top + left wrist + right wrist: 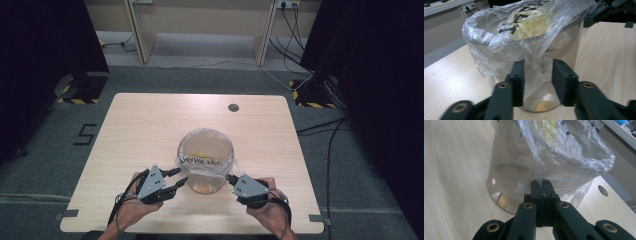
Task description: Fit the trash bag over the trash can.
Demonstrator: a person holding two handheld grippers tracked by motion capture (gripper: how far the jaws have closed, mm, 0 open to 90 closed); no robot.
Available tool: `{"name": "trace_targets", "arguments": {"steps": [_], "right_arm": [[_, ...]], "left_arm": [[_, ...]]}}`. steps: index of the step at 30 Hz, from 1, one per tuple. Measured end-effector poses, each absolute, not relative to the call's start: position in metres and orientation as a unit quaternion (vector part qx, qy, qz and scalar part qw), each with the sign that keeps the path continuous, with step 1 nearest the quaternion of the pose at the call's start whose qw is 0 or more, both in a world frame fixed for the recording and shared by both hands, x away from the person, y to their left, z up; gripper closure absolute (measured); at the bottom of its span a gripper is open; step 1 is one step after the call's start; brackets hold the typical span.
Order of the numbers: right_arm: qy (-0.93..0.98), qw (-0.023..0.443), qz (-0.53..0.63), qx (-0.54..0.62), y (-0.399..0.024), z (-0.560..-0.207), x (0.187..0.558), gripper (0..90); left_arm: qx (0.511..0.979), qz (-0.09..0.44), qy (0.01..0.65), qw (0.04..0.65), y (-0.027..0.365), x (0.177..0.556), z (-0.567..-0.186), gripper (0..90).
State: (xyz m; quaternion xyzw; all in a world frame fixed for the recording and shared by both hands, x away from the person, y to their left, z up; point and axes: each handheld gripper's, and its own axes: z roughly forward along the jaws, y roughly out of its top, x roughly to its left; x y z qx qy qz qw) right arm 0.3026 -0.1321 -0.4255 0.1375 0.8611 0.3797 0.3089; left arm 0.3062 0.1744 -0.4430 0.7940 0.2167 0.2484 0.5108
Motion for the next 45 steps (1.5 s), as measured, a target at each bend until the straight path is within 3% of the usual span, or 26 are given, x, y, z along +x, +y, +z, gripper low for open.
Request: {"name": "trace_targets", "arguments": {"steps": [3, 29, 30, 31, 32, 33, 36, 38, 39, 45], "right_arm": [[0.868, 0.320, 0.364, 0.112, -0.130, -0.429, 0.299, 90.0], [0.883, 0.280, 0.344, 0.154, -0.137, -0.455, 0.321, 88.5], [0.886, 0.262, 0.344, 0.167, -0.138, -0.457, 0.323, 81.1], [0.886, 0.262, 0.344, 0.167, -0.138, -0.457, 0.323, 81.1], [0.883, 0.246, 0.352, 0.190, -0.141, -0.458, 0.325, 71.4], [0.883, 0.246, 0.352, 0.190, -0.141, -0.458, 0.325, 71.4], [0.884, 0.207, 0.362, 0.212, -0.150, -0.450, 0.324, 54.1], [0.874, 0.196, 0.379, 0.233, -0.159, -0.439, 0.323, 44.4], [0.863, 0.180, 0.401, 0.250, -0.167, -0.429, 0.321, 40.2], [0.830, 0.196, 0.435, 0.288, -0.180, -0.395, 0.327, 31.4]], "left_arm": [[0.797, 0.250, 0.213, 0.507, 0.174, 0.308, -0.446, 88.1], [0.838, 0.253, 0.199, 0.440, 0.171, 0.322, -0.478, 89.8], [0.837, 0.250, 0.201, 0.442, 0.172, 0.324, -0.478, 89.6], [0.837, 0.250, 0.201, 0.442, 0.172, 0.324, -0.478, 88.9], [0.839, 0.245, 0.204, 0.442, 0.173, 0.322, -0.478, 83.8], [0.839, 0.245, 0.204, 0.442, 0.173, 0.322, -0.478, 79.1], [0.841, 0.234, 0.211, 0.439, 0.178, 0.319, -0.479, 76.2], [0.840, 0.229, 0.217, 0.442, 0.182, 0.316, -0.478, 69.2], [0.836, 0.225, 0.225, 0.447, 0.184, 0.315, -0.477, 61.0], [0.816, 0.224, 0.248, 0.471, 0.198, 0.307, -0.467, 49.6]]}}
